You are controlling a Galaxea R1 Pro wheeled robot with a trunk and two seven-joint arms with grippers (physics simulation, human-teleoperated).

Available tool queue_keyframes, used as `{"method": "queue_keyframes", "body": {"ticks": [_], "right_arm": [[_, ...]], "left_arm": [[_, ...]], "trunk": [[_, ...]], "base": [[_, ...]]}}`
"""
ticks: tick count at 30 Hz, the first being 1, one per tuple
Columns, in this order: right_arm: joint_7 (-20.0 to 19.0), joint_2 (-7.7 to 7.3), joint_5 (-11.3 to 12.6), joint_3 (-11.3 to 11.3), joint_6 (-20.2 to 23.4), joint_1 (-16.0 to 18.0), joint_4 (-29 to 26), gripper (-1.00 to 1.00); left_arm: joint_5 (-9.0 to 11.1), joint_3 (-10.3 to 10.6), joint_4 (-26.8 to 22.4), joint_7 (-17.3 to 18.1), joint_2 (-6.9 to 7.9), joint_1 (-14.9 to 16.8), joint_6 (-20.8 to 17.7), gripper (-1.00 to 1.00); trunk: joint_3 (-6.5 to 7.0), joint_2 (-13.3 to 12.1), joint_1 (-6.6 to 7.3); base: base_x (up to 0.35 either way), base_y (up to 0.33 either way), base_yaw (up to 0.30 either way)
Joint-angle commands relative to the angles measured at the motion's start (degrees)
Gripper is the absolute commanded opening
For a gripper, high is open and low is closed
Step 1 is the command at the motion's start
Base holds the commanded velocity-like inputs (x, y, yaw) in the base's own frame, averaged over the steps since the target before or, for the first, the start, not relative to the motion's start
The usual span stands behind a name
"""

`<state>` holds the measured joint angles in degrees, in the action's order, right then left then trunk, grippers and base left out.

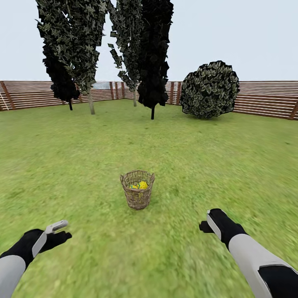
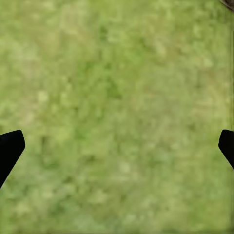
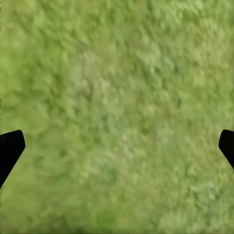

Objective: Take the three Easter eggs out of the wicker basket on the lawn in the garden, then place them on the lawn next to a single tree (choose any tree) so that all three eggs are next to the same tree and none are left in the basket.

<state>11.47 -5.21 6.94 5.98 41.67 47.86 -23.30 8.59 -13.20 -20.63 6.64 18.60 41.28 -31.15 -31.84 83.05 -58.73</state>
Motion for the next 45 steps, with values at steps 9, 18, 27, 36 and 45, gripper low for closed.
{"method": "queue_keyframes", "body": {"ticks": [9,18,27,36,45], "right_arm": [[0.48,0.11,0.24,0.66,0.18,0.04,-0.08,1.0],[0.48,0.03,0.2,0.6,0.21,0.03,-0.08,1.0],[0.52,0.03,0.18,0.61,0.18,0.02,-0.08,1.0],[0.57,0.11,0.16,0.67,0.17,0.02,-0.08,1.0],[0.63,0.12,0.1,0.62,0.25,0.02,-0.08,1.0]], "left_arm": [[0.13,-0.34,-0.03,-0.11,-1.89,0.02,-0.14,1.0],[0.11,-0.27,-0.03,-0.2,-2.47,0.02,-0.13,1.0],[0.15,-0.27,-0.03,-0.22,-2.4,0.02,-0.21,1.0],[0.19,-0.28,-0.03,-0.18,-2.35,0.02,-0.03,1.0],[0.16,-0.34,-0.06,-0.18,-2.56,0.02,-0.16,1.0]], "trunk": [[-0.06,0.03,0.0],[-0.06,0.03,0.0],[-0.06,0.03,0.0],[-0.06,0.03,0.0],[-0.06,0.03,0.0]], "base": [[0.0,-0.13,0.0],[0.048,-0.304,0.0],[0.138,-0.298,0.0],[0.18,-0.273,0.0],[0.116,-0.033,0.0]]}}
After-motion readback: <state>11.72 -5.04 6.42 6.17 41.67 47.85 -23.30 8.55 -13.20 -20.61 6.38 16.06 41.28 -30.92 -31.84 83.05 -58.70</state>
